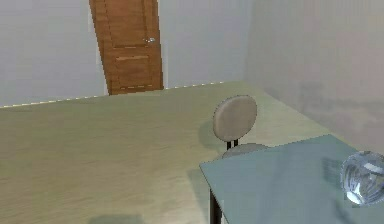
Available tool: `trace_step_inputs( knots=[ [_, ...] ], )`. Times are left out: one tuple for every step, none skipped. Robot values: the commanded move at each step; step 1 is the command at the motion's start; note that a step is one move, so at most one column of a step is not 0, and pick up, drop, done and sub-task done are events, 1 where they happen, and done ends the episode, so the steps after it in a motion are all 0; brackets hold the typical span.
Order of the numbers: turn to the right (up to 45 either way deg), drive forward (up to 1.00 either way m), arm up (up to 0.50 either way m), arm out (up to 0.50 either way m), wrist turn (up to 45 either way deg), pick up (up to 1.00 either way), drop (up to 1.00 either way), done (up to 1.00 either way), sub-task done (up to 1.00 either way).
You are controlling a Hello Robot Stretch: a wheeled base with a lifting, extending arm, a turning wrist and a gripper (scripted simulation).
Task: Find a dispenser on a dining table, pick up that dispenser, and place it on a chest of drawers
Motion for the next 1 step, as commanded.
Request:
trace_step_inputs(
  knots=[
    [0.0,0.0,0.0,0.0,-45.0,0.0,0.0,0.0,0.0]
  ],
)
